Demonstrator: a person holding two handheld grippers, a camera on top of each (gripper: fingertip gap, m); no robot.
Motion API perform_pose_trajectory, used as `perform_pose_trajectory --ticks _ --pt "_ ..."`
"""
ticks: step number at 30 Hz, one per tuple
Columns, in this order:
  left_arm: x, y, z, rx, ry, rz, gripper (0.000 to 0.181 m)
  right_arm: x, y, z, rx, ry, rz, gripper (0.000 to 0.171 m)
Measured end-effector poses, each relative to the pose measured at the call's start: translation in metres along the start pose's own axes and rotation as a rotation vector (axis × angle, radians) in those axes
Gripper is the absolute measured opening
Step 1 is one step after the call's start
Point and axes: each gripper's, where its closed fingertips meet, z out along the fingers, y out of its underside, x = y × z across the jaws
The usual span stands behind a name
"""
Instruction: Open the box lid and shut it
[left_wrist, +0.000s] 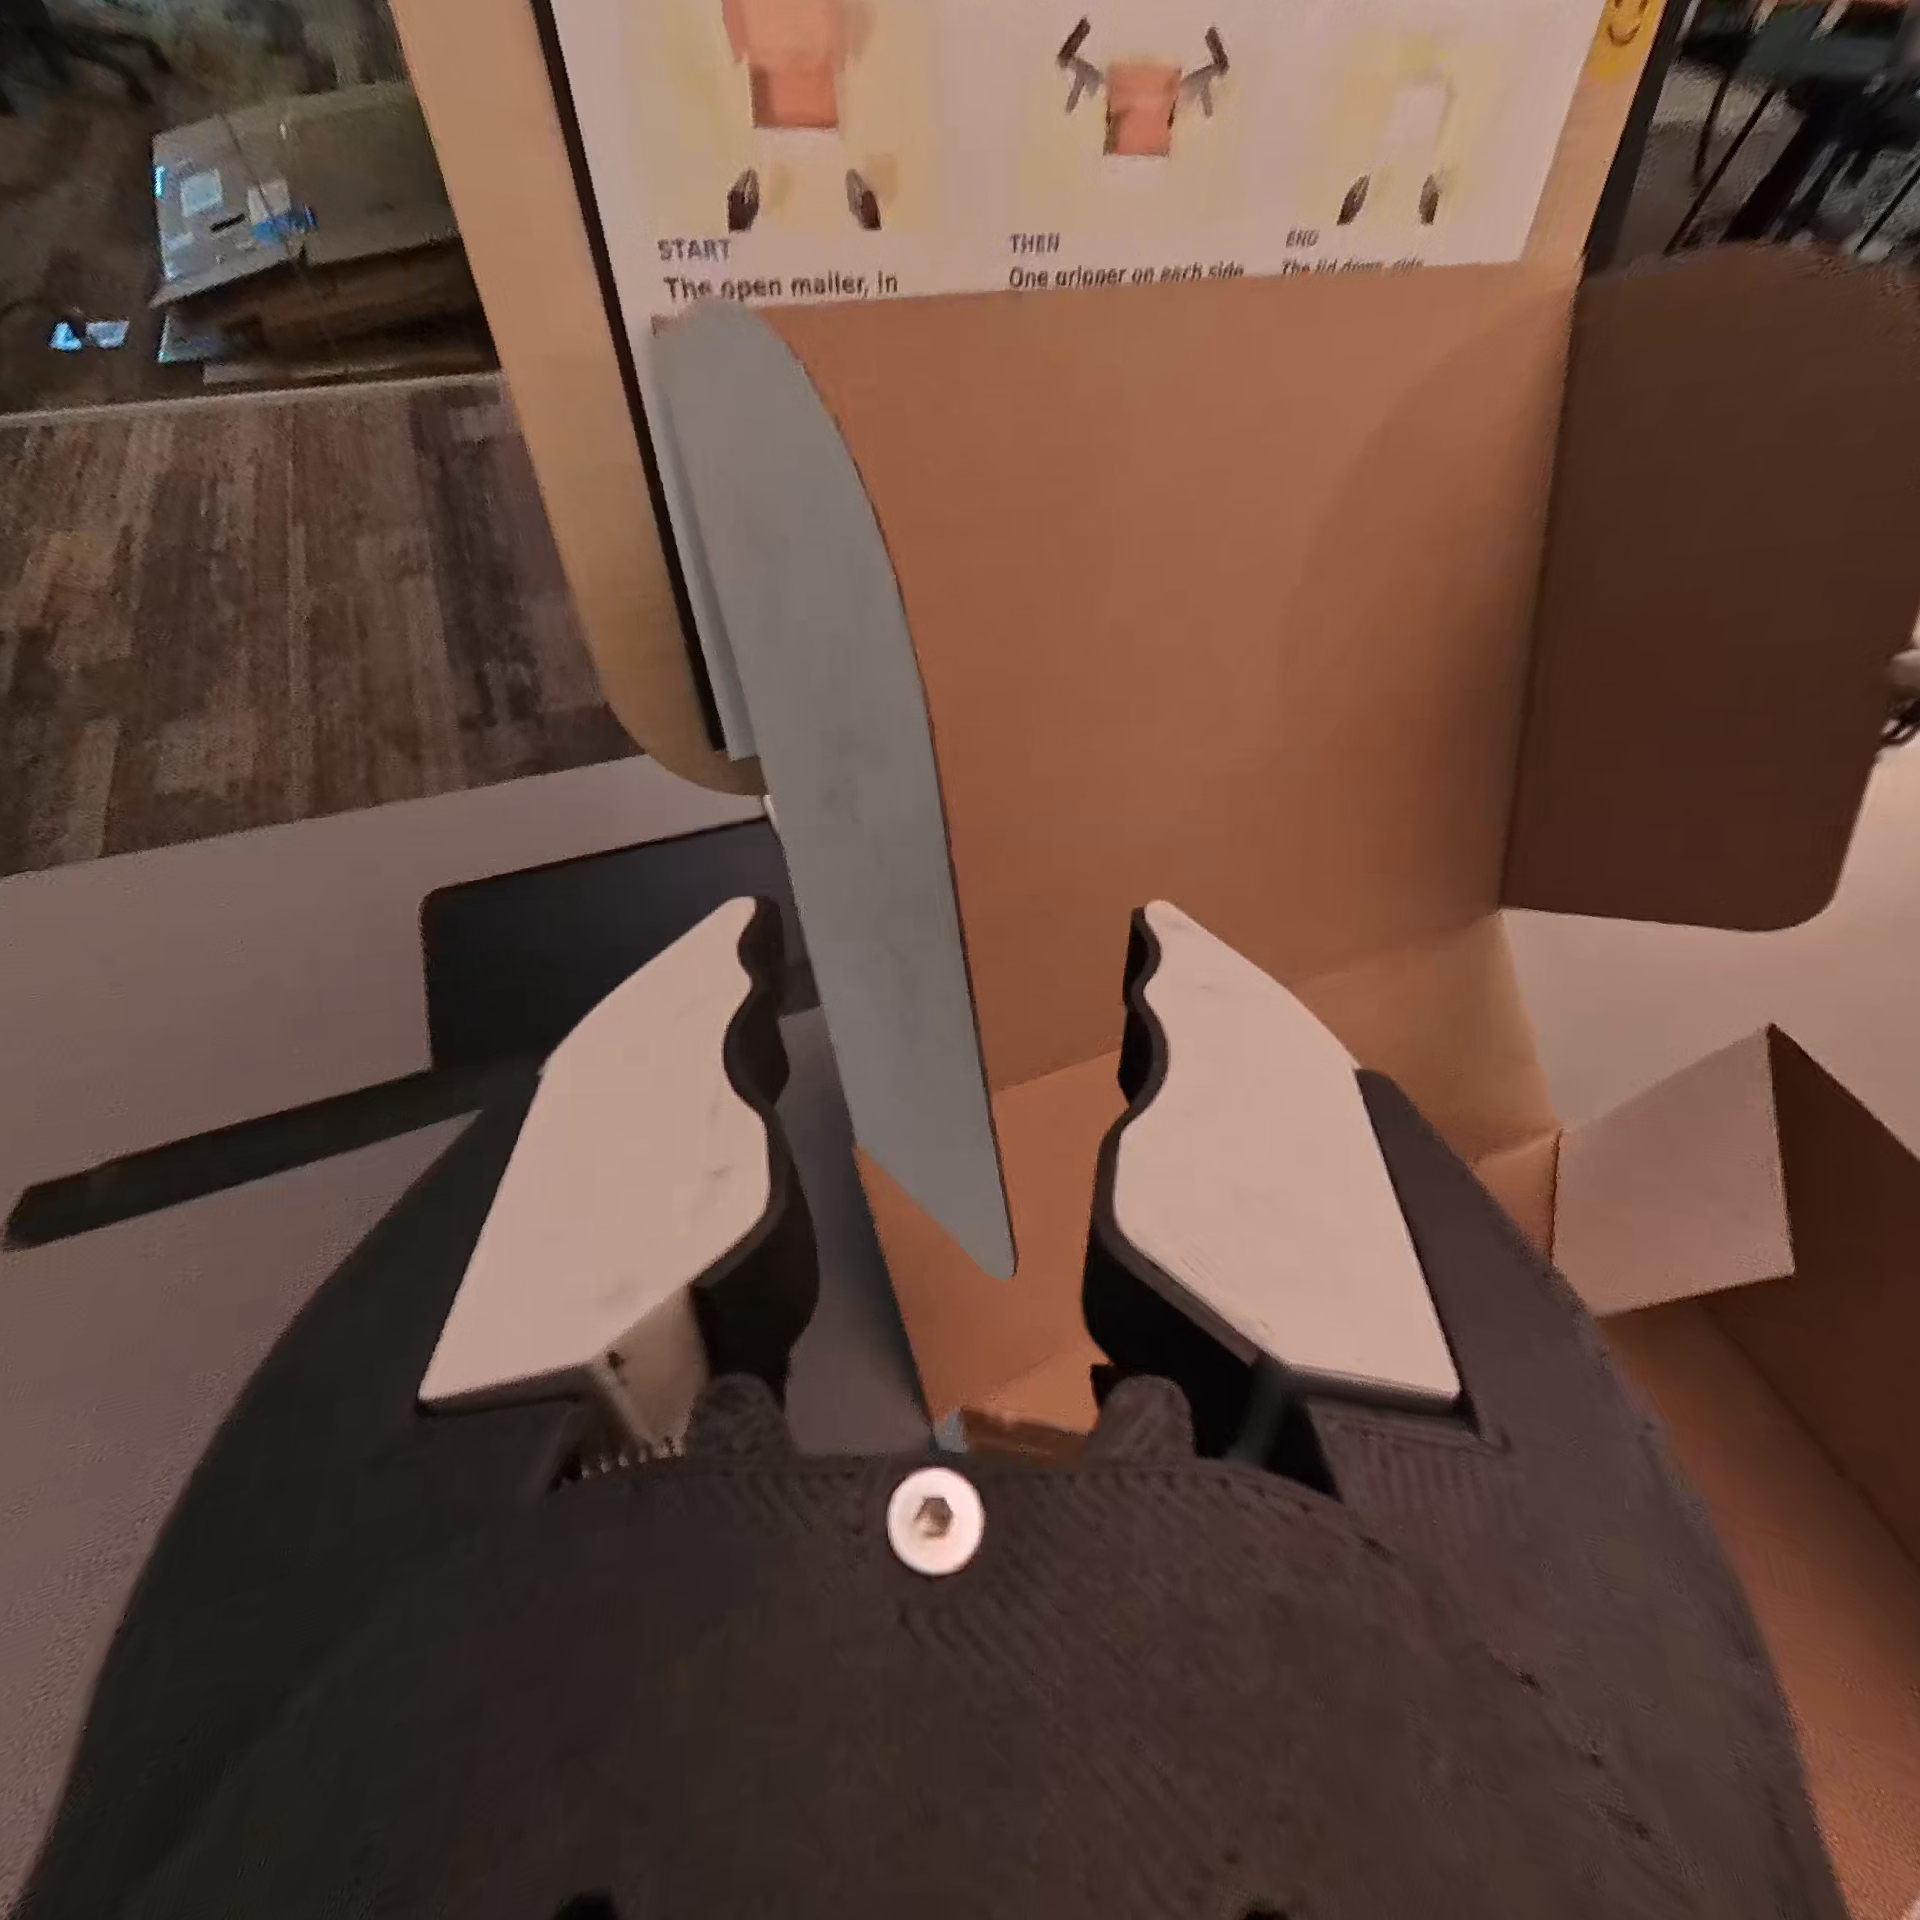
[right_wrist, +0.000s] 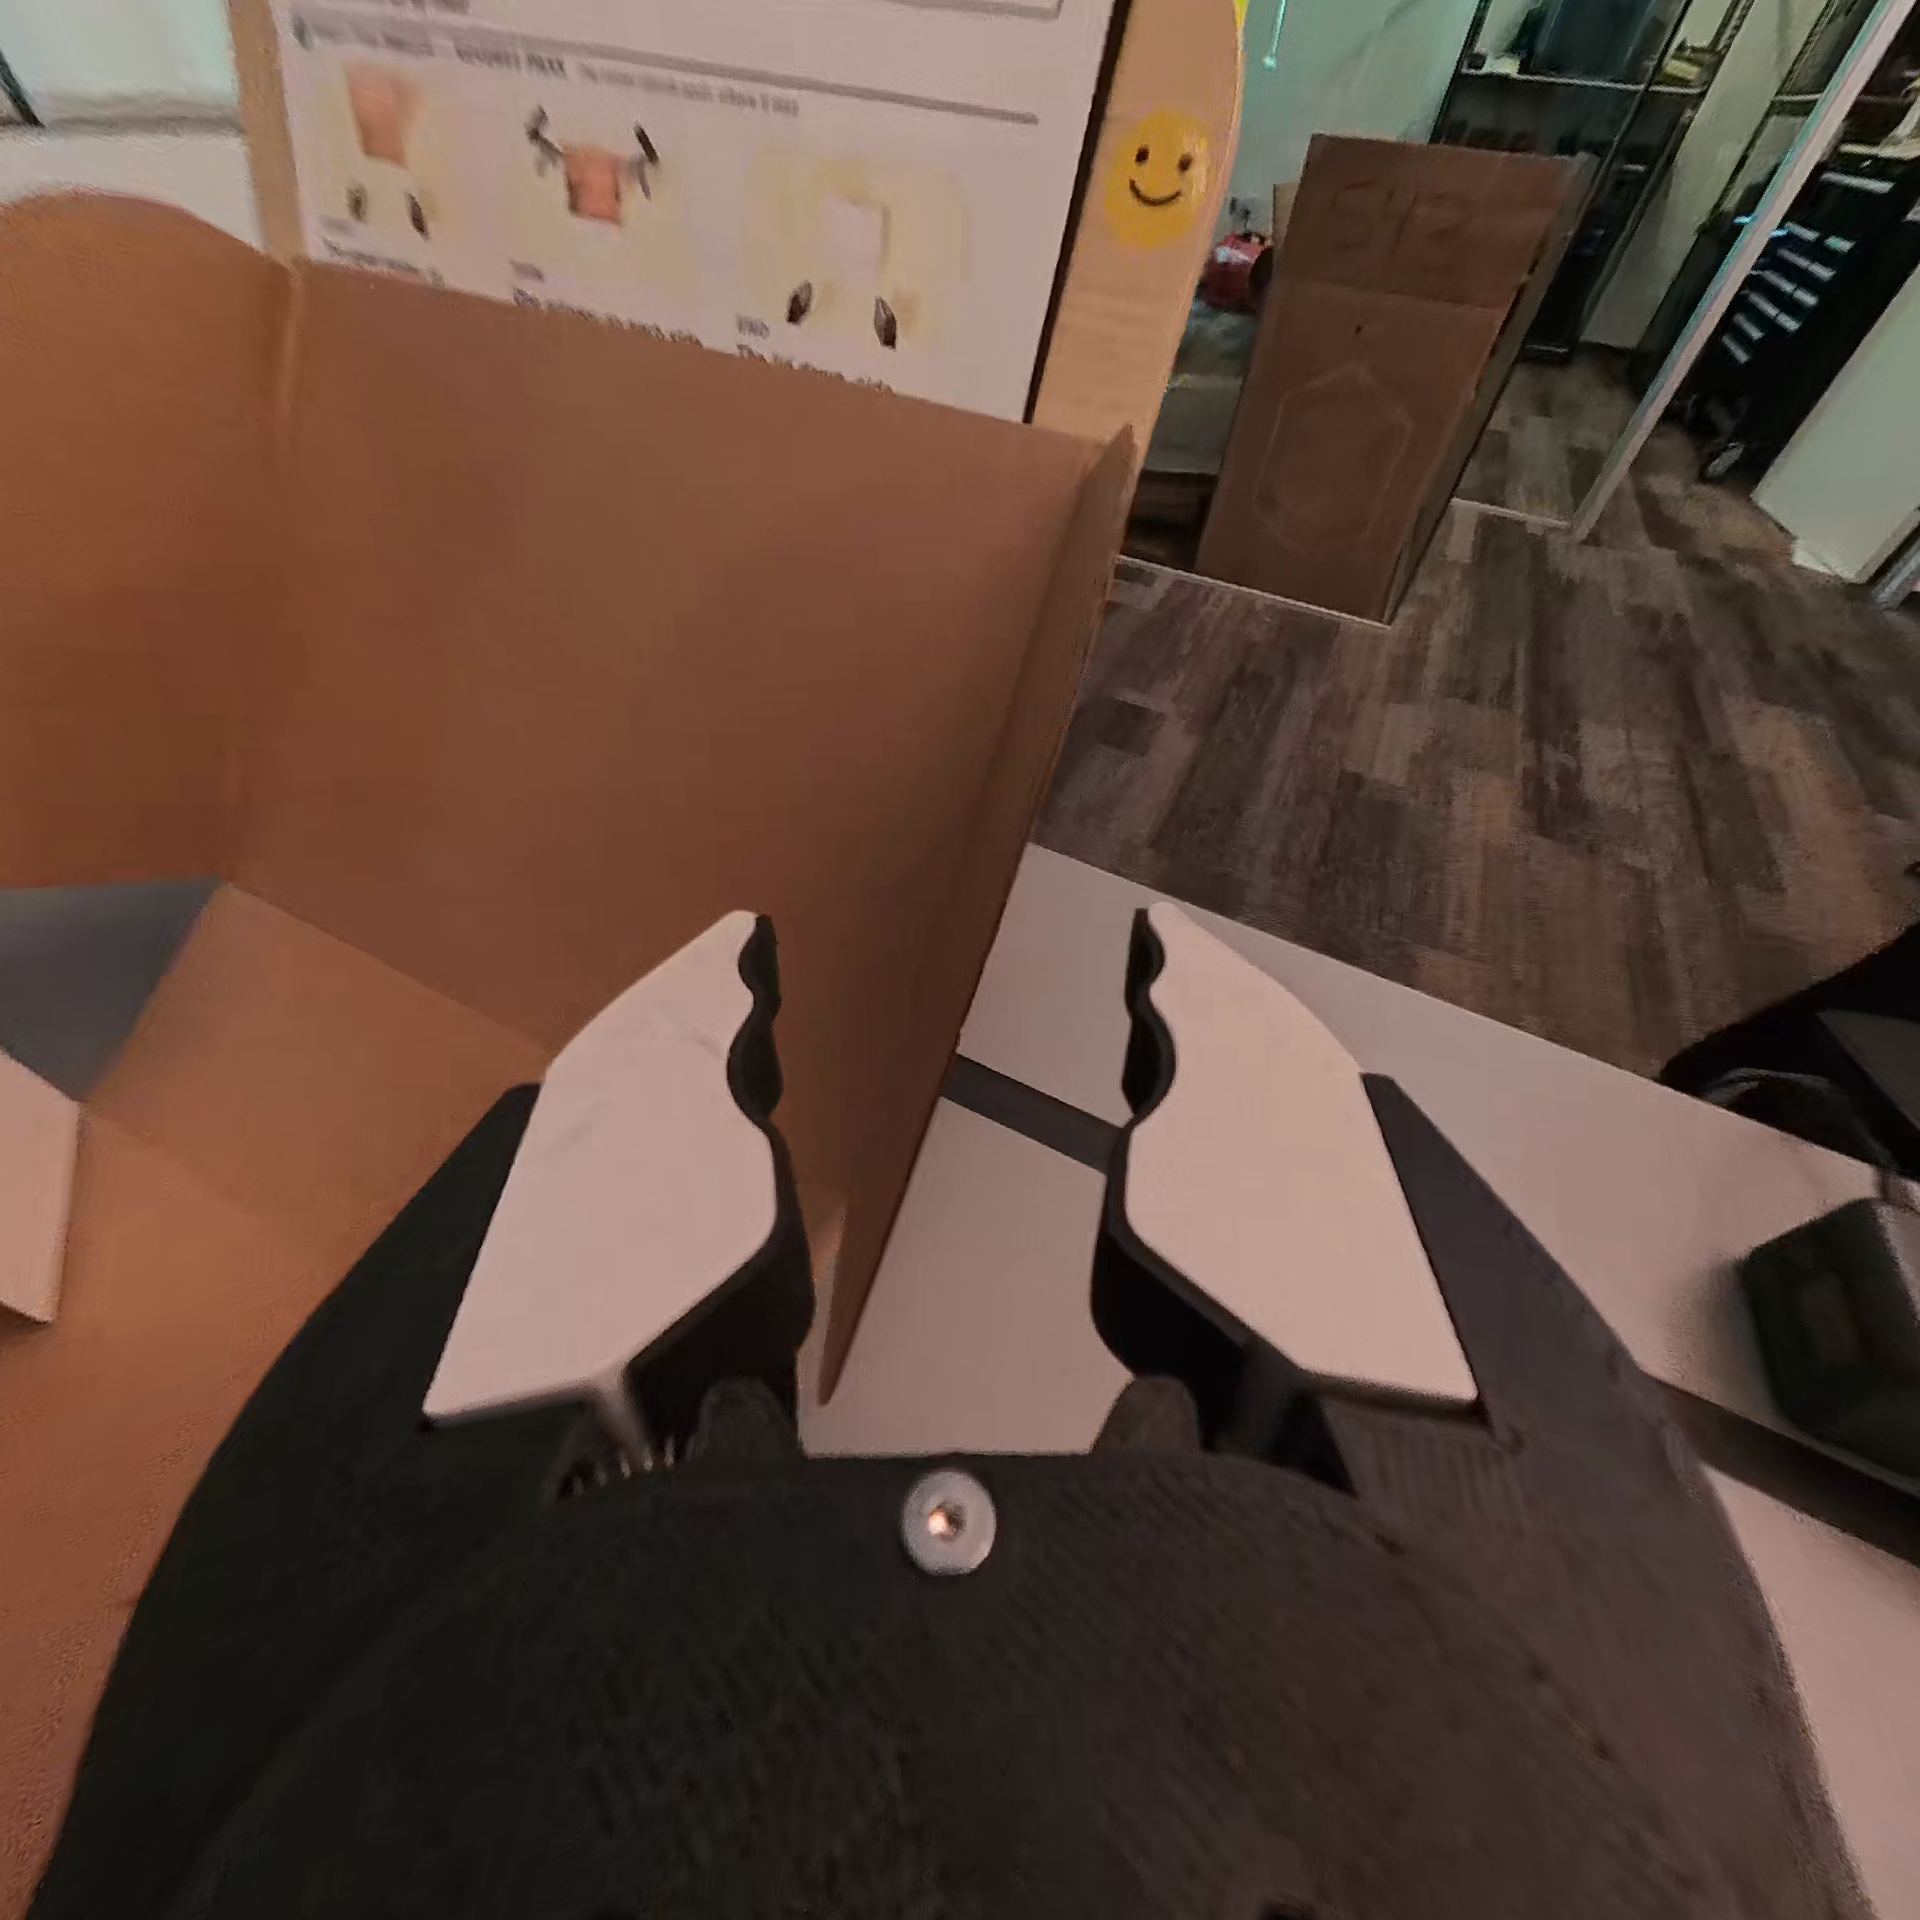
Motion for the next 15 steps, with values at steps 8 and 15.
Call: perform_pose_trajectory --ticks 8,15 --pt "-0.012 0.018 0.027 -0.067 0.036 -0.037 0.066 0.009 0.018 0.015 -0.045 0.059 -0.002 0.061" --pt "-0.013 0.038 0.048 -0.151 -0.026 0.079 0.055 0.007 0.033 0.024 -0.082 0.042 0.070 0.050"
